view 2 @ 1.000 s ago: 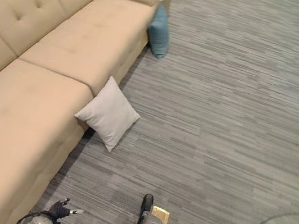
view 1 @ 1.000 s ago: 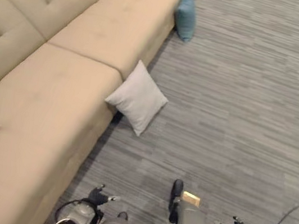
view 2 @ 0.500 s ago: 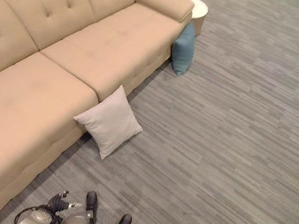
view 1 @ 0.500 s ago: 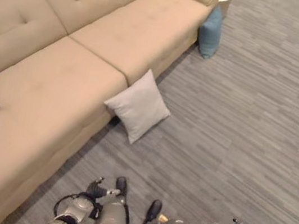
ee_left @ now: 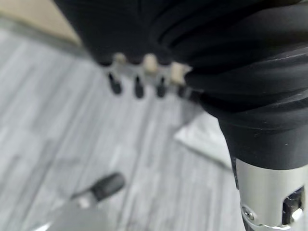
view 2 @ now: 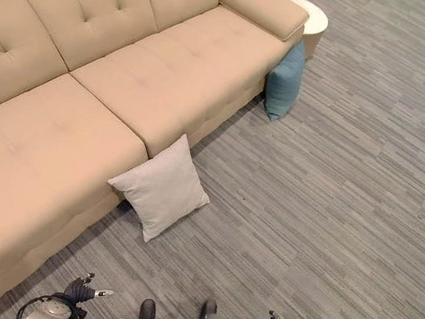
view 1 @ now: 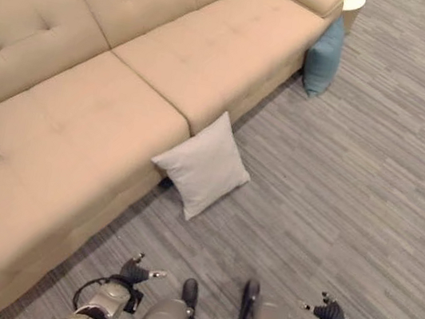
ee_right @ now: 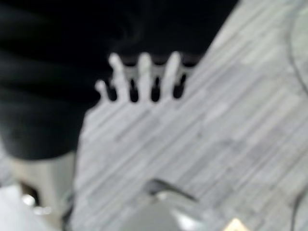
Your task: Pick up all the scattered cushions and arrange them neatly on the sofa.
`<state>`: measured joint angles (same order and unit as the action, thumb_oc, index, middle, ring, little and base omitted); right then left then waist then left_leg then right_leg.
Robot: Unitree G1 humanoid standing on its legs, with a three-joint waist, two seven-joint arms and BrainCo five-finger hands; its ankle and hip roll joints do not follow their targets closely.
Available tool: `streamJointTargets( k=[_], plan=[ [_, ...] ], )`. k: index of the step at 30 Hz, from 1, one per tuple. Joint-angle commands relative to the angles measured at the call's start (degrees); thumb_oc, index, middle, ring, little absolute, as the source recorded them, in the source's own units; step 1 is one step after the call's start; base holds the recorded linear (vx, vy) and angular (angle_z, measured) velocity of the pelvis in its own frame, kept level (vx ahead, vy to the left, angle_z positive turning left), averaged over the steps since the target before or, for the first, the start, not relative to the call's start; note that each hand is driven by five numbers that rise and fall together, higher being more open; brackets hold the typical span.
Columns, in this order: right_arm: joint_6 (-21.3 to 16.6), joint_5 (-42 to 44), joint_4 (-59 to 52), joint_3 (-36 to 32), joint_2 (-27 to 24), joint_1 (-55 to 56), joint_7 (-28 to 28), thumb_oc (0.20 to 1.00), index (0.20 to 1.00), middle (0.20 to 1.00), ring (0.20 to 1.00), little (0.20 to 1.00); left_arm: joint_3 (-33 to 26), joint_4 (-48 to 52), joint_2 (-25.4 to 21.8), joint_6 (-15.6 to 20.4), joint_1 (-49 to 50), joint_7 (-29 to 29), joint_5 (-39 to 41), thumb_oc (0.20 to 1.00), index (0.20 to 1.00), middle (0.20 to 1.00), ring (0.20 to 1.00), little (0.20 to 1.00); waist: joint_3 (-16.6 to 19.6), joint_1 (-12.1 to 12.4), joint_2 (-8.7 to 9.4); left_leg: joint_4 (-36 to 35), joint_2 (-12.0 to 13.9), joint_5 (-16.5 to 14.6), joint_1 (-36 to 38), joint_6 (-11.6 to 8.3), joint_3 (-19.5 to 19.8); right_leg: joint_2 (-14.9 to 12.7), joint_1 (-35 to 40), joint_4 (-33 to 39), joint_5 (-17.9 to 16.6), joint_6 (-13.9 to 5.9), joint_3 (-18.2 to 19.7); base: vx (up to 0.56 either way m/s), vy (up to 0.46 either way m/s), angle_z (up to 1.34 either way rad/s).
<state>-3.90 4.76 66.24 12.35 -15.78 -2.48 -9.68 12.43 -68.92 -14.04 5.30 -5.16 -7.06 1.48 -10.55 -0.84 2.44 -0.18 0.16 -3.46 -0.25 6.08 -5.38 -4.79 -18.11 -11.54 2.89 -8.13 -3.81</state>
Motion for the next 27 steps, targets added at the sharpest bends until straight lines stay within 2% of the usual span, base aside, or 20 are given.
streamJointTargets(
  k=[1, 3, 5, 6, 7, 8, 9, 10, 11, 12, 13, 15, 16, 17, 21, 22, 23, 25, 26, 27],
  plan=[
    [-0.3, -1.1, 1.2, -0.3, -0.5, 0.0, -0.4, 1.000, 1.000, 1.000, 1.000, 1.000, 0.1, 0.7, -1.3, 1.3, 0.4, -0.4, -1.0, 1.000, 1.000, 1.000, 1.000, 1.000, -1.3, -1.3, 2.18, 4.4, -3.7, -4.8, 3.0, -5.01, 4.3, 1.7, 2.9, 9.0, -6.6, -1.96, 3.7, 0.26, -0.107, 0.87],
    [-0.6, -1.1, 1.4, -0.3, -0.7, 0.8, -0.2, 1.000, 1.000, 1.000, 1.000, 1.000, 0.4, 0.2, -0.9, 1.8, 0.2, -0.5, -1.5, 1.000, 1.000, 1.000, 1.000, 1.000, -1.0, -1.8, 2.33, 4.6, -3.9, -5.9, 4.0, -5.59, 6.8, 2.0, 3.7, 8.5, -7.1, -1.71, 6.0, 0.26, -0.144, 1.17],
    [-0.9, -0.9, 1.6, -0.4, -0.7, 1.4, 0.2, 1.000, 1.000, 1.000, 1.000, 1.000, 0.6, 0.1, -0.4, 1.8, 0.6, -0.2, -1.3, 1.000, 1.000, 1.000, 1.000, 1.000, -0.2, -2.2, 2.26, 5.9, -3.4, -6.8, 4.5, -6.48, 8.8, 1.9, 4.6, 7.1, -6.7, -0.98, 6.1, 0.28, -0.177, 0.99],
    [-1.2, -0.8, 1.8, -0.7, -0.8, 1.4, 0.1, 1.000, 1.000, 1.000, 1.000, 1.000, 0.7, 0.3, -0.3, 1.8, 0.5, 0.0, -1.0, 1.000, 1.000, 1.000, 1.000, 1.000, -0.3, -2.1, 2.26, 8.1, -2.8, -5.7, 3.6, -7.57, 8.6, 1.4, 5.4, 6.7, -6.3, -0.54, 5.5, 0.18, -0.178, 0.82],
    [-1.3, -0.8, 1.9, -0.7, -1.0, 1.3, 0.0, 1.000, 1.000, 1.000, 1.000, 1.000, 0.9, 0.7, -0.1, 1.8, 0.3, -0.1, -0.6, 1.000, 1.000, 1.000, 1.000, 1.000, -0.6, -2.4, 2.53, 13.0, -1.7, -4.2, 0.9, -8.59, 7.0, 0.6, 6.0, 6.5, -5.9, -0.05, 4.5, 0.09, -0.190, 0.89],
    [-1.3, -0.4, 1.7, -0.3, -1.2, 1.1, -0.2, 1.000, 1.000, 1.000, 1.000, 1.000, 1.1, 1.8, -0.1, 1.8, 0.0, 0.0, 0.2, 1.000, 1.000, 1.000, 1.000, 1.000, -1.2, -2.3, 3.00, 19.5, 0.1, -2.6, -3.6, -8.67, 4.6, -0.2, 7.1, 6.4, -5.1, 0.89, 3.4, 0.09, -0.236, 1.28],
    [-1.4, 0.1, 1.7, 0.2, -1.4, 0.8, -0.2, 1.000, 1.000, 1.000, 1.000, 1.000, 1.0, 3.0, -0.4, 1.8, -0.2, -0.2, 0.9, 1.000, 1.000, 1.000, 1.000, 1.000, -1.7, -2.0, 3.39, 24.6, 2.9, -1.8, -6.8, -8.07, 0.3, -0.4, 8.9, 6.7, -3.5, 2.52, 1.3, 0.07, -0.184, 1.22],
    [-1.4, 0.1, 1.7, 0.2, -1.4, 0.8, -0.2, 1.000, 1.000, 1.000, 1.000, 1.000, 1.0, 3.1, -0.4, 1.8, -0.2, -0.2, 0.9, 1.000, 1.000, 1.000, 1.000, 1.000, -1.7, -2.0, 3.34, 24.8, 2.9, -1.9, -6.9, -8.09, 0.3, -0.4, 8.9, 6.7, -3.5, 2.54, 1.3, 0.15, -0.168, 1.19],
    [-1.2, 0.5, 1.6, -0.1, -1.8, 0.9, 0.0, 1.000, 1.000, 1.000, 1.000, 1.000, 1.2, 3.6, -0.5, 1.8, -0.4, -0.1, 1.2, 1.000, 1.000, 1.000, 1.000, 1.000, -1.4, -2.1, 3.21, 22.0, 6.1, -1.9, -8.0, -7.76, -4.9, -1.2, 11.1, 7.3, -1.4, 2.89, -1.8, 0.09, -0.055, 0.73],
    [-1.2, 0.5, 1.6, -0.1, -1.8, 0.9, 0.0, 1.000, 1.000, 1.000, 1.000, 1.000, 1.2, 3.6, -0.5, 1.7, -0.4, -0.1, 1.2, 1.000, 1.000, 1.000, 1.000, 1.000, -1.4, -2.1, 3.22, 21.9, 6.1, -1.9, -8.0, -7.74, -4.9, -1.2, 11.1, 7.3, -1.4, 2.88, -1.8, 0.14, -0.057, 0.69],
    [-1.1, 0.9, 1.7, -0.4, -1.9, 1.2, -0.1, 1.000, 1.000, 1.000, 1.000, 1.000, 1.5, 3.7, -0.6, 1.7, -0.5, 0.1, 1.1, 1.000, 1.000, 1.000, 1.000, 1.000, -1.2, -2.0, 2.90, 18.6, 6.8, -2.3, -8.4, -7.64, -6.8, -1.5, 12.0, 7.7, -0.6, 2.76, -3.3, 0.11, 0.010, 0.66],
    [-1.2, 1.4, 1.4, -0.7, -2.0, 1.4, 0.0, 1.000, 1.000, 1.000, 1.000, 1.000, 2.0, 3.7, -0.8, 1.7, -0.7, 0.2, 0.6, 1.000, 1.000, 1.000, 1.000, 1.000, -1.0, -2.0, 2.14, 13.4, 6.8, 0.1, -10.0, -8.48, -9.2, -1.4, 13.5, 8.3, 0.4, 2.48, -5.4, 0.23, 0.055, 0.76],
    [-1.1, 1.5, 1.4, -0.7, -1.9, 1.3, -0.2, 1.000, 1.000, 1.000, 1.000, 1.000, 2.2, 3.7, -1.1, 1.6, -0.9, 0.3, 0.5, 1.000, 1.000, 1.000, 1.000, 1.000, -0.9, -1.9, 1.72, 11.5, 7.1, 1.4, -11.4, -9.70, -10.5, -1.3, 15.1, 8.6, 1.8, 2.12, -6.2, 0.38, 0.171, 0.62],
    [-0.8, 1.1, 1.1, -0.9, -1.6, 1.1, 0.0, 1.000, 1.000, 1.000, 1.000, 1.000, 1.7, 3.4, -1.3, 1.5, -0.6, 0.4, 0.5, 1.000, 1.000, 1.000, 1.000, 1.000, -0.3, -2.0, 1.03, 6.9, 7.2, 4.0, -11.3, -9.74, -13.5, -1.2, 15.6, 8.1, 2.4, 1.92, -7.4, 0.32, 0.140, 0.66],
    [-0.6, 0.2, 0.9, -0.7, -1.0, 1.5, 0.4, 1.000, 1.000, 1.000, 1.000, 1.000, 0.9, 2.5, -1.4, 1.2, 0.7, 0.5, 0.3, 1.000, 1.000, 1.000, 1.000, 1.000, 0.2, -1.8, 1.29, 8.7, 5.4, 3.2, -11.5, -8.94, -11.6, -2.8, 17.0, 6.0, 2.8, 1.18, -8.2, 0.27, 0.204, 0.35],
    [-0.7, -0.7, 0.1, -0.4, -0.6, 1.4, 0.8, 1.000, 1.000, 1.000, 1.000, 1.000, 0.0, 2.2, -1.8, 1.1, 1.6, 0.5, 0.1, 1.000, 1.000, 1.000, 1.000, 1.000, 0.6, -0.9, 1.67, 8.7, 4.4, 1.5, -10.1, -7.93, -11.4, -4.3, 17.4, 3.8, 2.4, 0.60, -7.9, 0.29, 0.229, 0.03],
    [-0.7, -0.7, 0.1, -0.4, -0.6, 1.4, 0.8, 1.000, 1.000, 1.000, 1.000, 1.000, 0.0, 2.2, -1.8, 1.1, 1.6, 0.5, 0.1, 1.000, 1.000, 1.000, 1.000, 1.000, 0.5, -0.9, 1.69, 8.6, 4.3, 1.5, -10.1, -7.92, -11.5, -4.3, 17.4, 3.8, 2.4, 0.58, -7.9, 0.26, 0.239, -0.01],
    [-0.9, -1.3, -1.5, 0.2, -0.3, 0.5, 0.8, 1.000, 1.000, 1.000, 1.000, 1.000, -0.7, 2.3, -2.6, 0.9, 1.8, 0.4, 0.2, 1.000, 1.000, 1.000, 1.000, 1.000, 0.1, -0.1, 2.01, 8.9, 3.2, -0.2, -8.7, -6.38, -11.3, -6.0, 15.5, -2.1, 0.8, 0.07, -7.1, 0.14, 0.147, -0.25],
    [-0.8, -1.3, -1.5, 0.2, -0.3, 0.5, 0.8, 1.000, 1.000, 1.000, 1.000, 1.000, -0.7, 2.3, -2.6, 0.9, 1.8, 0.4, 0.2, 1.000, 1.000, 1.000, 1.000, 1.000, 0.1, -0.1, 2.04, 8.9, 3.2, -0.2, -8.7, -6.36, -11.3, -6.0, 15.4, -2.1, 0.8, 0.05, -7.1, 0.20, 0.196, -0.21],
    [-1.2, -1.5, -3.7, 1.1, 0.0, -0.2, 0.8, 1.000, 1.000, 1.000, 1.000, 1.000, -1.0, 2.5, -3.3, 1.0, 1.8, 0.3, 0.2, 1.000, 1.000, 1.000, 1.000, 1.000, -0.3, 0.3, 1.95, 8.4, 2.3, -1.3, -6.9, -5.53, -11.0, -6.7, 13.3, -6.1, -0.9, -0.03, -6.4, 0.19, 0.156, 0.03]
  ],
)
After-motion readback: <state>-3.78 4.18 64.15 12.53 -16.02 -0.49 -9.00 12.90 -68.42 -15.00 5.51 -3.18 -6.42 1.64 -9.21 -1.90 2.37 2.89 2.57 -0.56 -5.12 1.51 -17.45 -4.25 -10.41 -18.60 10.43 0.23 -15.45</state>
